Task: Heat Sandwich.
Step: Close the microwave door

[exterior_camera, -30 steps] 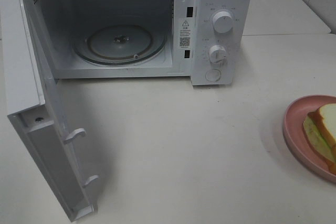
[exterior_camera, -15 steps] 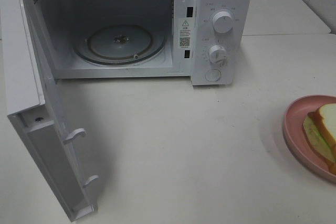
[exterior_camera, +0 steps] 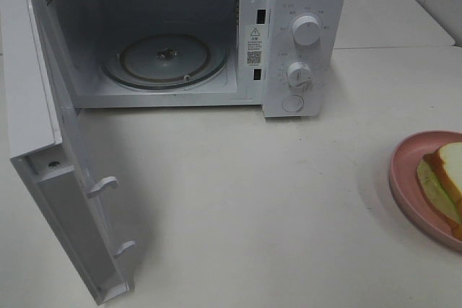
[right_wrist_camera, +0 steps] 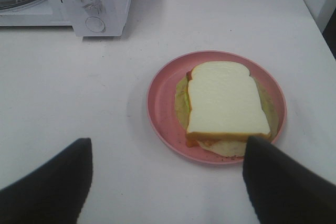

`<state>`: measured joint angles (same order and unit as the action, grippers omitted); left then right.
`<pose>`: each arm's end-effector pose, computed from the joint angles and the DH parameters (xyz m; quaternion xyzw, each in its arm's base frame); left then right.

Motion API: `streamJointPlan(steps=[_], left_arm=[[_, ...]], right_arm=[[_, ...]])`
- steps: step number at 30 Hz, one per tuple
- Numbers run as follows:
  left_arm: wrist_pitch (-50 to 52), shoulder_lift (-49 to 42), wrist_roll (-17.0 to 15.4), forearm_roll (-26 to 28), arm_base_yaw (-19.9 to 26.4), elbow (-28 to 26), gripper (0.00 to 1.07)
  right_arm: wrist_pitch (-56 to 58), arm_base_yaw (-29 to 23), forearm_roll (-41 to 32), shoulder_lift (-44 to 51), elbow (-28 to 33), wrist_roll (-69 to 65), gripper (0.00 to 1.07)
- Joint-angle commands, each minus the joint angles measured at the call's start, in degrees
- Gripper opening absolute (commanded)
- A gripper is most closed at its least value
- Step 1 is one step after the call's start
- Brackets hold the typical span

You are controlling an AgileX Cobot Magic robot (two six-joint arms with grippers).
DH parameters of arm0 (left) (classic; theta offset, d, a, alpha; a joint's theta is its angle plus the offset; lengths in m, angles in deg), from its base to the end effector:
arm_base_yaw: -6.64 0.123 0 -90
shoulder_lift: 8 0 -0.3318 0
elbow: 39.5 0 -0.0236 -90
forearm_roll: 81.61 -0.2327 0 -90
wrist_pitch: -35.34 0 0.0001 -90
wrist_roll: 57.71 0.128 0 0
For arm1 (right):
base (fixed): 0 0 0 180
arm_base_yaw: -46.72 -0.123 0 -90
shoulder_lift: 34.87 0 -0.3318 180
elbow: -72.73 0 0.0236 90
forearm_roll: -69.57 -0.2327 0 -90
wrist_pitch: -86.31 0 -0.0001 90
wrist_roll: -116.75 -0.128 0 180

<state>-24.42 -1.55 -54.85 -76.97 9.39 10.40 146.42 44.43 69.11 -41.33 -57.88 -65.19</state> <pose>-0.0339 -0.0106 0.2527 0.0020 0.8479 -0.0145 0.5300 -0.0353 -0.0005 0.2544 -0.0027 0.8479 0.0236 0.5297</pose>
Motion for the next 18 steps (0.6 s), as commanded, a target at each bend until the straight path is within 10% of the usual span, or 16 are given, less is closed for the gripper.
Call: streamJointPlan(steps=[1,18], left_arm=[[0.40,-1.15,0.00,0.46,-0.34,0.11,0.98],[0.40,-1.15,0.00,0.46,-0.34,0.11,0.98]], right_arm=[[-0.69,0.52,-0.23,1.55,0.00,0.46,0.76],[-0.69,0.52,-0.17,1.49,0.00,0.46,0.76]])
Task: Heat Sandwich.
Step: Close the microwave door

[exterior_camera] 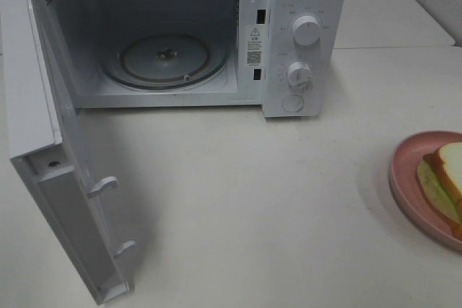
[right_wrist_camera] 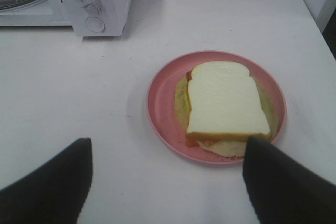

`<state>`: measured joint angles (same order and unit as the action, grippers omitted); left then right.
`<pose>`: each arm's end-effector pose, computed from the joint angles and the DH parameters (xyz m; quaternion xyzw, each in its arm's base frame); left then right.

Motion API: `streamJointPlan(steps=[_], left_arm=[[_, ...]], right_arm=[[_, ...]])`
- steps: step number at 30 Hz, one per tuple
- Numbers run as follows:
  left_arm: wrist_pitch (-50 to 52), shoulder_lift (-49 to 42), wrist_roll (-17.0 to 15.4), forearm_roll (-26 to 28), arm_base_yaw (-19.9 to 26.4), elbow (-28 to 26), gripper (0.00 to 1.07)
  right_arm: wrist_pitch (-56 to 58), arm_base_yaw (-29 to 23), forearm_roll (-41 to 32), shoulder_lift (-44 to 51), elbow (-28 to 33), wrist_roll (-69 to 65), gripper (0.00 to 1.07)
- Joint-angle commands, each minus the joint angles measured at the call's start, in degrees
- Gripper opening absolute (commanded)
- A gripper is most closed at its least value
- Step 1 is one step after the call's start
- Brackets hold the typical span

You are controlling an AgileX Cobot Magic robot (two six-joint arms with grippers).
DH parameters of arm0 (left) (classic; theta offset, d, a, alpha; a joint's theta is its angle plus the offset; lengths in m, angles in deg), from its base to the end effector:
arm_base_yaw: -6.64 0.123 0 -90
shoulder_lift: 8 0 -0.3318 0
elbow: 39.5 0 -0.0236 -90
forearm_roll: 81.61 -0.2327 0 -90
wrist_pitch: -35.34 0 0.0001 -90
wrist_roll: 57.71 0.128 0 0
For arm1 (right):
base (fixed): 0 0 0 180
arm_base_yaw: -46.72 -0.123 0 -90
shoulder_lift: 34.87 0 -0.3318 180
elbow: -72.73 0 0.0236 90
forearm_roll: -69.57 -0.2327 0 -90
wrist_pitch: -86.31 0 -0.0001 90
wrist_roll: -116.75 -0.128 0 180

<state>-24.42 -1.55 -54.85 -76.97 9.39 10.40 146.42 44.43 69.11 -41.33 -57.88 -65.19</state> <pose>-0.0339 -0.0106 0.2527 0.0020 0.8479 -0.0145 0.5300 -0.0353 -0.0005 0.2544 -0.0027 0.8479 0.0236 0.5297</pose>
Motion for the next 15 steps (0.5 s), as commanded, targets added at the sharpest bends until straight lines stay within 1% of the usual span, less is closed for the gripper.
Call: streamJointPlan(steps=[1,11,15], left_arm=[[0.40,-1.15,0.00,0.46,-0.34,0.11,0.98],[0.86,-0.57,-0.17,0.52,-0.34,-0.40,0.98],[2.46,3.21,-0.29,-0.17,-0.34,-2.64,0.97]], right_arm=[[-0.69,0.52,-0.17,1.49,0.00,0.46,0.76],[-0.69,0.52,-0.17,1.49,0.00,0.46,0.76],[-0.69,0.52,-0.17,1.49,0.00,0.46,0.76]])
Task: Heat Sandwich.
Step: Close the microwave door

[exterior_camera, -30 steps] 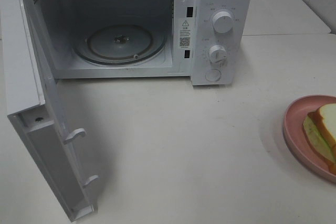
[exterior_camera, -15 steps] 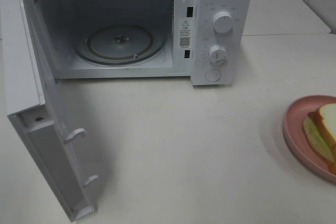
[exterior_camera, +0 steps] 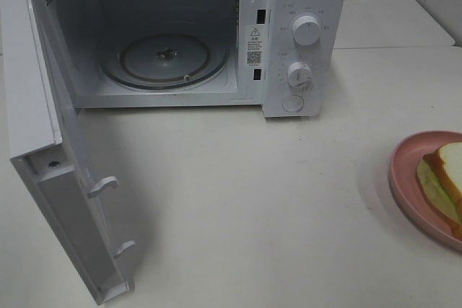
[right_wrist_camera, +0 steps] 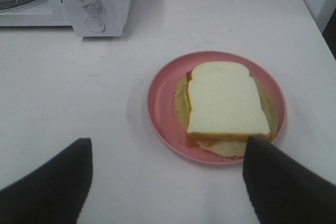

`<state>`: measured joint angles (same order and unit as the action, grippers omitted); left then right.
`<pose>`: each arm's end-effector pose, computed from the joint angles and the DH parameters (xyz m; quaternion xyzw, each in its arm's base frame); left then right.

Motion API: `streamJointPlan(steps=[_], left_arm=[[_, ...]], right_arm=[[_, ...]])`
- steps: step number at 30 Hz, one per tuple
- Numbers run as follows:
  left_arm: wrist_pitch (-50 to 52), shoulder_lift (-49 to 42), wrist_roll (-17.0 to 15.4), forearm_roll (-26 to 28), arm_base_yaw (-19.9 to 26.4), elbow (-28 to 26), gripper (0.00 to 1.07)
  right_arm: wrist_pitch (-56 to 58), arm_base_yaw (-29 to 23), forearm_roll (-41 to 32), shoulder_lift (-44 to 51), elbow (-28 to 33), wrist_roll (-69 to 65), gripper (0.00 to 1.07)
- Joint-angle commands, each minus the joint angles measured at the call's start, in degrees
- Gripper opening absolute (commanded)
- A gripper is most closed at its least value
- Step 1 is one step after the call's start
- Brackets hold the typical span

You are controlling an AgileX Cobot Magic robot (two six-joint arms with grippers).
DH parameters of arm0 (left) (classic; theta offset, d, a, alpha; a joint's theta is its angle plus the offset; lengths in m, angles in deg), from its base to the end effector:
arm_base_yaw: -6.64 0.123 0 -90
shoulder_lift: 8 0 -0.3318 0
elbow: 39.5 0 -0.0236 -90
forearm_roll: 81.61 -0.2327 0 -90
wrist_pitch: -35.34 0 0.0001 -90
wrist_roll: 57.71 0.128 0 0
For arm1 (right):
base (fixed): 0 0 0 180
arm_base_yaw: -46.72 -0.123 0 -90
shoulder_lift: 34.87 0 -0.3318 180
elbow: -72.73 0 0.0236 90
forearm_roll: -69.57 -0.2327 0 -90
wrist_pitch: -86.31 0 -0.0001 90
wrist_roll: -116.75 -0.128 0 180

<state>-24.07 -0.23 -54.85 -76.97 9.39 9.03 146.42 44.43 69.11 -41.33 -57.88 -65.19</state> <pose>-0.0327 -0.0105 0.2613 0.0019 0.8460 -0.0144 0.5330 -0.0353 -0.0005 0.2544 -0.0027 0.8479 0.0236 0.5297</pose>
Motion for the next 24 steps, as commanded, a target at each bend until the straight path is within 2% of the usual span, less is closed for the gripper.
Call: streamJointPlan(steps=[1,5,7,8,9,11,12,13,14,16,17,19,21,24], left_arm=[[2.12,1.89,-0.29,-0.17,-0.34,-1.26,0.97],[5.96,4.93,-0.46,-0.23,-0.34,-1.20,0.90],[8.37,5.96,-0.57,-0.23,-0.34,-0.92,0.82],[10.43,6.93,-0.57,-0.29,-0.34,-0.52,0.71],[10.43,6.93,-0.57,-0.29,-0.34,-0.52,0.71],[11.80,8.14,-0.57,-0.34,-0.34,-0.23,0.58],[13.46,9.97,-0.46,-0.34,-0.34,0.29,0.44],[14.32,11.06,-0.46,-0.34,-0.34,0.63,0.38],[14.32,11.06,-0.46,-0.34,-0.34,0.63,0.38],[16.84,13.18,-0.46,-0.34,-0.34,1.72,0.27],[19.82,15.76,-0.46,-0.34,-0.34,2.75,0.16],[21.49,16.84,-0.46,-0.29,-0.34,3.15,0.13],[26.47,20.63,-0.46,-0.29,-0.34,4.30,0.02],[29.62,22.92,-0.46,-0.29,-0.34,4.98,0.00]], right_arm=[[-0.69,0.52,-0.17,1.49,0.00,0.46,0.76],[-0.69,0.52,-0.17,1.49,0.00,0.46,0.76],[-0.69,0.52,-0.17,1.49,0.00,0.46,0.76],[-0.69,0.52,-0.17,1.49,0.00,0.46,0.76],[-0.69,0.52,-0.17,1.49,0.00,0.46,0.76],[-0.69,0.52,-0.17,1.49,0.00,0.46,0.76],[-0.69,0.52,-0.17,1.49,0.00,0.46,0.76],[-0.69,0.52,-0.17,1.49,0.00,0.46,0.76],[-0.69,0.52,-0.17,1.49,0.00,0.46,0.76],[-0.69,0.52,-0.17,1.49,0.00,0.46,0.76],[-0.69,0.52,-0.17,1.49,0.00,0.46,0.76],[-0.69,0.52,-0.17,1.49,0.00,0.46,0.76],[-0.69,0.52,-0.17,1.49,0.00,0.46,0.76],[-0.69,0.52,-0.17,1.49,0.00,0.46,0.76]])
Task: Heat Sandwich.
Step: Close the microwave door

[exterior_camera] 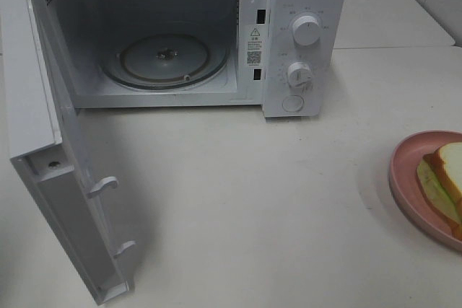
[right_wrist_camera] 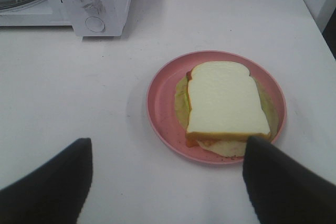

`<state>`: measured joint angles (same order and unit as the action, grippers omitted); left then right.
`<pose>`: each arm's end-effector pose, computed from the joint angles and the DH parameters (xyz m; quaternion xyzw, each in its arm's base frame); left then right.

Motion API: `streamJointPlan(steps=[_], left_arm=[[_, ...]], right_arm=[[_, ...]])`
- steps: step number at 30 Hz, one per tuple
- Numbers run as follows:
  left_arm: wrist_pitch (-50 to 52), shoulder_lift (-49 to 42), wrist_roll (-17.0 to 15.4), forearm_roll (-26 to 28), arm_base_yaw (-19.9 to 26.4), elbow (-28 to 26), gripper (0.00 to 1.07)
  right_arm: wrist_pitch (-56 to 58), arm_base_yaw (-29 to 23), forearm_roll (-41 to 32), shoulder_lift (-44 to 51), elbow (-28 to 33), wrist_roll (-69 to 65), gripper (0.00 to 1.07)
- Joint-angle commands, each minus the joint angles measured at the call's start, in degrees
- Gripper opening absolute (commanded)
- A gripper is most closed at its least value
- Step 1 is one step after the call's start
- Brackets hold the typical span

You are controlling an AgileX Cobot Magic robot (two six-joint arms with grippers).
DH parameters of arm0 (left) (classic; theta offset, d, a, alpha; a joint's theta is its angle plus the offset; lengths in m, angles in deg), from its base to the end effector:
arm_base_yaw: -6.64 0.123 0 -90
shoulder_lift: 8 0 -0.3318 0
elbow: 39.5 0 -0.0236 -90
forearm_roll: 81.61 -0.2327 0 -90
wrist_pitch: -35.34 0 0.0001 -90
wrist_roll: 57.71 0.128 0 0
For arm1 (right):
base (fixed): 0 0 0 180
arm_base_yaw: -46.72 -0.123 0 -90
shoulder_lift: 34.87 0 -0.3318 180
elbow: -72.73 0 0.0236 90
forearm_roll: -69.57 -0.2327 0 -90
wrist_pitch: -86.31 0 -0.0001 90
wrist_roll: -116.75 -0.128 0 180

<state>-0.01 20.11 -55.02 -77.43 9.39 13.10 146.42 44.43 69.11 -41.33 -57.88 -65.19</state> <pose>0.0483 -0.0031 0.2841 -0.0145 0.8478 -0.0085 0.5301 -0.0353 -0.0005 0.2544 -0.0027 0.8479 0.0236 0.5297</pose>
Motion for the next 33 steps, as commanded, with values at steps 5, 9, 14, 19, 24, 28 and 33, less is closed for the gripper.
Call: streamJointPlan(steps=[5,9,14,19,24,28,33], left_arm=[[16.79,7.79,-0.11,0.17,-0.34,3.95,0.00],[27.85,11.97,-0.06,0.17,-0.34,7.22,0.00],[41.77,18.16,-0.06,0.06,-0.34,11.29,0.00],[53.40,23.61,-0.06,-0.06,-0.34,13.69,0.00],[65.32,29.62,-0.46,-1.26,-0.34,15.13,0.00],[70.59,34.84,-1.89,-6.02,-0.34,15.13,0.00],[75.63,42.06,-8.42,-12.55,-0.34,15.13,0.00]], right_arm=[[-0.69,0.52,-0.17,1.49,0.00,0.46,0.76],[-0.69,0.52,-0.17,1.49,0.00,0.46,0.76],[-0.69,0.52,-0.17,1.49,0.00,0.46,0.76],[-0.69,0.52,-0.17,1.49,0.00,0.46,0.76],[-0.69,0.52,-0.17,1.49,0.00,0.46,0.76],[-0.69,0.52,-0.17,1.49,0.00,0.46,0.76],[-0.69,0.52,-0.17,1.49,0.00,0.46,0.76]])
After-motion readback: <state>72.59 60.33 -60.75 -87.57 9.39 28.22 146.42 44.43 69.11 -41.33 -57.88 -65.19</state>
